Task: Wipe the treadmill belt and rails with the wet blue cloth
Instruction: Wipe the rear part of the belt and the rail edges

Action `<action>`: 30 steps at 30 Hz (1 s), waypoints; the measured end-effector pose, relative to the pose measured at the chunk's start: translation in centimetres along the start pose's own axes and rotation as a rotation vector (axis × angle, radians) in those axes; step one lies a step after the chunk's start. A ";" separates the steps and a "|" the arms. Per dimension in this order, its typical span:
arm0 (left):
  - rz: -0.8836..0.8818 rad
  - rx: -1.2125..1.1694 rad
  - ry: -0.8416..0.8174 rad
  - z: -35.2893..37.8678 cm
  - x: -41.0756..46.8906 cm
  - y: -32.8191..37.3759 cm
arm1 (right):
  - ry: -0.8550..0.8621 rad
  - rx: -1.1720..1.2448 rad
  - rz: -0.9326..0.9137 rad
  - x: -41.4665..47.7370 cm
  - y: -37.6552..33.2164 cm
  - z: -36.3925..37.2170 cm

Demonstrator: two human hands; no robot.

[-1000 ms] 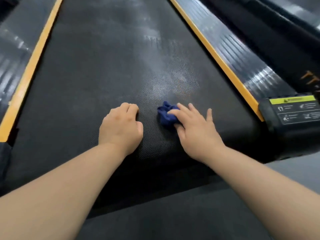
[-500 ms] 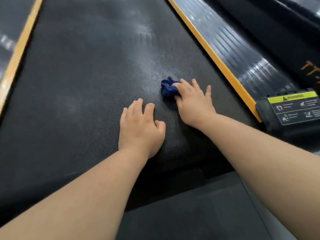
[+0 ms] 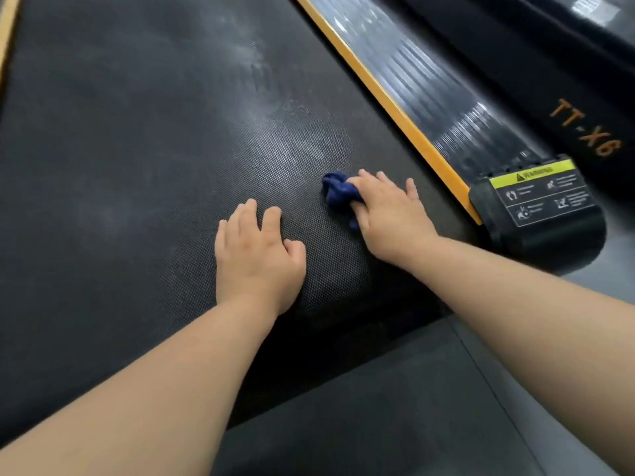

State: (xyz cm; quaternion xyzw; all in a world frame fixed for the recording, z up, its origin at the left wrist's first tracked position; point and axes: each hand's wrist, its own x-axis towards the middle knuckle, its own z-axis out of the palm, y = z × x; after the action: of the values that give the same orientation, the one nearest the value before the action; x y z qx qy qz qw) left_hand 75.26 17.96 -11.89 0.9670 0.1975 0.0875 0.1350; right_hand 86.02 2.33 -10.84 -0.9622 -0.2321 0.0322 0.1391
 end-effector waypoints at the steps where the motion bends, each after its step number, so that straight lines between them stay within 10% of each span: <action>1: 0.001 -0.001 -0.003 0.0 0.0 0.1 | 0.003 -0.019 0.032 1.8 -0.3 0.1; 16: 0.040 -0.018 -0.044 -0.6 -0.1 -0.1 | -0.229 -0.128 0.120 -5.1 -0.2 -4.5; 21: 0.033 0.005 -0.032 0.1 0.1 -0.2 | 0.151 -0.530 0.236 -6.8 6.8 -6.3; 26: 0.018 0.015 -0.124 -0.4 0.3 2.9 | 0.236 -0.160 0.505 -10.3 13.0 -3.2; 30: 0.342 -0.005 -0.215 1.2 0.9 10.0 | 0.358 -0.017 0.454 -10.1 13.5 -2.2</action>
State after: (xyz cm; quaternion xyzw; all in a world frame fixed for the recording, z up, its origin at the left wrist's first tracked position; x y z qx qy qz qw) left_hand 79.87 9.22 -10.01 0.9899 0.0147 0.0057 0.1407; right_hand 83.22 -14.31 -12.61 -0.9810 0.0172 -0.1098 0.1588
